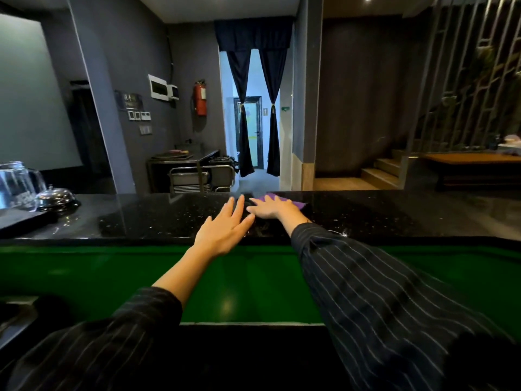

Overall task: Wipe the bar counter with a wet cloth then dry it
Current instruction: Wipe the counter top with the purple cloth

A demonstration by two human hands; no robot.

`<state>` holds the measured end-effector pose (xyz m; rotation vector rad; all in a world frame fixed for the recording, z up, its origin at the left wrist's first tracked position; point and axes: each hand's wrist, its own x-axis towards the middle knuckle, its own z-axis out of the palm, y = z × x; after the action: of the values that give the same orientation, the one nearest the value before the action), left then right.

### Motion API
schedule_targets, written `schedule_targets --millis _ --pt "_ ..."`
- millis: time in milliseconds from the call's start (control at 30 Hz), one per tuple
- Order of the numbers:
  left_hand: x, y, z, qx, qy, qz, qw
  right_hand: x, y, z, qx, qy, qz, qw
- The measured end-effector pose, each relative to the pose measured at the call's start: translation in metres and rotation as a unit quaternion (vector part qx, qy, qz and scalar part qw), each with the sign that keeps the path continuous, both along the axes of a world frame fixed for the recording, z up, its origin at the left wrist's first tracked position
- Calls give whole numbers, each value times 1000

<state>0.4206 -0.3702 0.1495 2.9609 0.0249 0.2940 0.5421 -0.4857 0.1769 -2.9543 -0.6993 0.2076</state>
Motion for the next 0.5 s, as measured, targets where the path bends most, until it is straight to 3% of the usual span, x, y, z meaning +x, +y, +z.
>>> schedule_targets --millis 67,200,300,400,500 --pt "-8 1 4 -44 -25 -2 999 -20 8 -2 8 -1 40 999" --pt "-23 -6 12 -229 -76 2 970 -64 -4 -3 16 -36 103 994" --pt "-36 -10 17 -257 -109 35 960 -84 -21 -6 14 -53 123 991" --pt "-50 -14 22 -269 -158 64 948 -111 -38 -11 20 -125 143 981" --pt "-61 -25 29 -299 -173 94 934 -143 -47 -26 107 -217 125 962"
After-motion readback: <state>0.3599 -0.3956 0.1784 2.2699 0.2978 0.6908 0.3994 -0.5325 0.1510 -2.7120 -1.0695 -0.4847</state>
